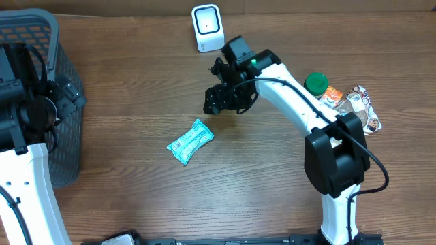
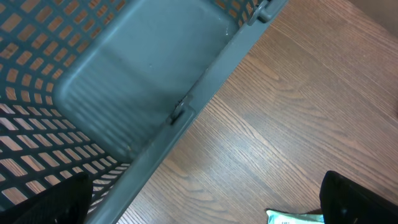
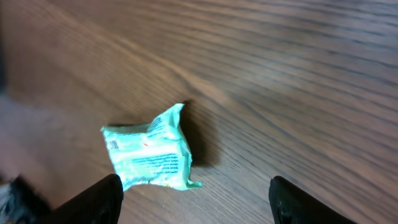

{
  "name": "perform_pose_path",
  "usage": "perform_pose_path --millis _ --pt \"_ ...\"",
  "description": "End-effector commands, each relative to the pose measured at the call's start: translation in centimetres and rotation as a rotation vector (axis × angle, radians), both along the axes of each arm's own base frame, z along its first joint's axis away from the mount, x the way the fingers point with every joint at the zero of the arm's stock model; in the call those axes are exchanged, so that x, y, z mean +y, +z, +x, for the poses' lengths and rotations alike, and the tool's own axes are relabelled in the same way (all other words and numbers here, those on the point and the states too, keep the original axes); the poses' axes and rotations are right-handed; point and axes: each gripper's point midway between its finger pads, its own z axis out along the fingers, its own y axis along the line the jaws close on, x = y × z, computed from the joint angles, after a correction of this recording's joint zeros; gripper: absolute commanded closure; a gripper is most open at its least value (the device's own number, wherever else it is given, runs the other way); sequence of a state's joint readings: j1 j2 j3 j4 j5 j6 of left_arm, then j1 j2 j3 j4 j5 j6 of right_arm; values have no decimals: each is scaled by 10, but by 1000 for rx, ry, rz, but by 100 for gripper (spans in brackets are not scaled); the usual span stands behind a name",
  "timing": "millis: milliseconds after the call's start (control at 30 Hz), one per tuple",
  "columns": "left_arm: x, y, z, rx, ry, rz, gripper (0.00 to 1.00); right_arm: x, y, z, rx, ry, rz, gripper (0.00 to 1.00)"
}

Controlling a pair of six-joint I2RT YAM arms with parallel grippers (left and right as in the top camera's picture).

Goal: Scan the item barcode

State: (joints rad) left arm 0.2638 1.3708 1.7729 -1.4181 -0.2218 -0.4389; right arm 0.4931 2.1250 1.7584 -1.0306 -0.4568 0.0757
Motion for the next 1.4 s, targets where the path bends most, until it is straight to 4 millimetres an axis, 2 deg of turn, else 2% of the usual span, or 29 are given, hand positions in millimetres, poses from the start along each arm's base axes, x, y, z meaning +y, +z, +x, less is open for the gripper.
perform_pose_path --millis 0,167,367,600,767,933,1033,1067,1200,1300,1367 --pt "4 4 0 -9 14 13 0 15 0 -22 35 134 133 24" --pt "4 4 0 -9 14 13 0 16 -27 -31 83 153 134 23" --pt "4 4 0 -9 14 13 1 27 -43 -35 107 171 179 23" --pt "4 4 0 -9 14 13 0 39 -72 -40 151 191 202 27" --pt "4 4 0 -9 14 13 1 52 -87 -56 192 226 207 37" --pt "4 4 0 -9 14 13 0 63 -94 -76 223 267 186 47" --pt "4 4 0 -9 14 13 0 65 -103 -85 257 256 155 56" --pt "4 4 0 -9 14 13 0 66 -106 -87 269 246 145 62" --pt "4 4 0 -9 14 13 0 65 -115 -87 303 212 131 81" --pt "4 4 0 -9 14 13 0 65 -113 -82 301 201 158 89" --pt "4 4 0 -9 14 13 1 66 -107 -79 315 194 202 89"
